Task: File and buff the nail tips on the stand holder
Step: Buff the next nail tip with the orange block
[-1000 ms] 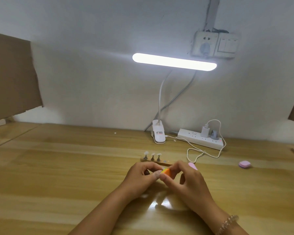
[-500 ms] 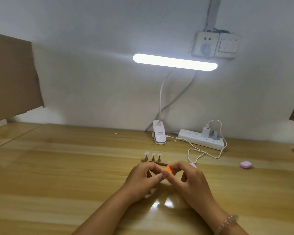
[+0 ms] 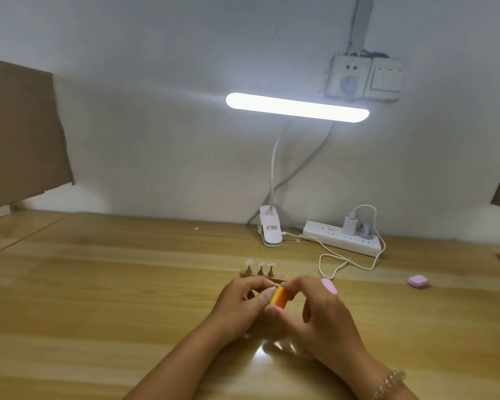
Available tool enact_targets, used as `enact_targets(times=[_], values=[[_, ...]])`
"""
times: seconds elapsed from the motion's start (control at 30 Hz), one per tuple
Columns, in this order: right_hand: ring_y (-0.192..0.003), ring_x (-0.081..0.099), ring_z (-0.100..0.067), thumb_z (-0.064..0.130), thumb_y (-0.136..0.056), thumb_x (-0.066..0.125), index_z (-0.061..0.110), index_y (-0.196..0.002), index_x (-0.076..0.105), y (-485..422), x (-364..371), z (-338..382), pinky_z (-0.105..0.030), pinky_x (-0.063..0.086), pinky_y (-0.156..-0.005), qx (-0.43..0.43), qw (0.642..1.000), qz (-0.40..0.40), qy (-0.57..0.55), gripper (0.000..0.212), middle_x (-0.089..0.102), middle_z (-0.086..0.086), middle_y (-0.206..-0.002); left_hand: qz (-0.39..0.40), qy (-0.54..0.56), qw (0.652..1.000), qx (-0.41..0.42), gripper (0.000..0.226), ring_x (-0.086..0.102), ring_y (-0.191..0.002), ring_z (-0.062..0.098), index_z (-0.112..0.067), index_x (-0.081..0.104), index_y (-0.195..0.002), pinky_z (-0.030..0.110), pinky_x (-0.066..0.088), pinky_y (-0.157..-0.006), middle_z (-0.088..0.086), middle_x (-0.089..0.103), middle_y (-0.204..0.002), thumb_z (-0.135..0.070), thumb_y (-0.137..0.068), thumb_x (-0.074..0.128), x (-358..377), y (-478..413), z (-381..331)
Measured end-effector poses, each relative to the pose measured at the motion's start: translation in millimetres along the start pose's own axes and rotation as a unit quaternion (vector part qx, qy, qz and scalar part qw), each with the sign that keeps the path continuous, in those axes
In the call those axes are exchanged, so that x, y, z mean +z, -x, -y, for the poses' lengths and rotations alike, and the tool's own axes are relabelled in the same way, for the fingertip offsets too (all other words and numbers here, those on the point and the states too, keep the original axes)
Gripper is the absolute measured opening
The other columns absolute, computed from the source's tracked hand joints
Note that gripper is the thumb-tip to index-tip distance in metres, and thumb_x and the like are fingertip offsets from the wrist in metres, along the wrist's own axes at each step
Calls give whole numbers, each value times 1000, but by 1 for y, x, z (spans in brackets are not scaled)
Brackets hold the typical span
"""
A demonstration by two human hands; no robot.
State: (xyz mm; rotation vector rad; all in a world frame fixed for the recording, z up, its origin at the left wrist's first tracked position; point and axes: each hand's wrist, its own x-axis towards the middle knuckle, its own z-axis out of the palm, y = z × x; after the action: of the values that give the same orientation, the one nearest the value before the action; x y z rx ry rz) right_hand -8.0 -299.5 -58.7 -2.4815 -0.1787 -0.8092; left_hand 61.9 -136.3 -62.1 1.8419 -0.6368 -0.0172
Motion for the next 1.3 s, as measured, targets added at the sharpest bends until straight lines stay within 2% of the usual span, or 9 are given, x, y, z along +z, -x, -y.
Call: enact_targets(times=[0.1,0.27,0.5,0.57,0.7,0.83,1.07,1.2,1.3], values=[[-64,50,2,69,-71,62,32,-91,58,-7,-3,-6,-16,37,-59,49,998,-44,-25,43,60,19,-87,4,-8,1000,4,16,58,-73,3,-23,78,-98,31,43,-67,-5,73,-85,-19,-97,63,1,0,0],[-60,47,2,38,-80,75,29,-100,61,-5,-4,-6,-23,41,-58,30,999,-40,-21,26,59,20,-89,45,-26,999,14,20,63,-77,1,-35,77,-93,25,44,-68,-11,74,-86,-22,-97,63,0,1,1],[-58,53,-1,34,-81,76,29,-115,62,-5,-3,-6,-31,48,-74,27,998,10,-55,38,62,20,-96,26,5,1000,-5,18,64,-67,25,-37,76,-89,40,53,-63,0,72,-91,-27,-97,63,0,-1,4],[-55,52,-2,29,-80,78,29,-112,63,-5,-4,-8,-35,49,-75,41,998,3,-52,35,63,20,-94,17,1,1000,-10,19,59,-61,15,-37,75,-88,38,50,-59,-6,71,-87,-27,-97,63,1,-1,6],[-59,54,-5,44,-75,75,34,-104,62,-2,-2,-4,-33,46,-80,32,998,12,-53,33,64,24,-90,12,-4,1000,-5,15,50,-58,8,-31,76,-92,32,45,-55,2,71,-86,-24,-97,63,1,-2,7],[-60,52,-7,50,-74,76,35,-96,63,-5,-5,-6,-26,44,-64,53,995,-4,-79,30,65,22,-86,32,-21,999,5,19,43,-53,-1,-38,76,-89,23,38,-56,-21,65,-67,-24,-96,64,0,-2,8],[-60,55,-11,61,-70,73,33,-88,65,-6,-5,-6,-32,47,-74,63,992,7,-110,34,66,22,-84,47,-32,998,11,14,47,-64,8,-40,75,-87,30,40,-65,-20,69,-78,-32,-91,64,-1,-2,7],[-59,51,-6,60,-72,72,35,-86,60,-4,-3,-2,-22,41,-62,22,999,-20,-22,31,61,23,-81,47,-29,998,9,21,49,-65,9,-40,75,-89,30,42,-66,-19,70,-81,-24,-96,63,-2,-2,6],[-60,52,-6,67,-72,66,34,-86,61,-2,-3,0,-27,43,-74,18,998,-9,-53,36,62,21,-81,41,-29,999,9,21,46,-63,10,-34,77,-94,28,40,-64,-15,73,-85,-20,-97,62,-2,-1,6]])
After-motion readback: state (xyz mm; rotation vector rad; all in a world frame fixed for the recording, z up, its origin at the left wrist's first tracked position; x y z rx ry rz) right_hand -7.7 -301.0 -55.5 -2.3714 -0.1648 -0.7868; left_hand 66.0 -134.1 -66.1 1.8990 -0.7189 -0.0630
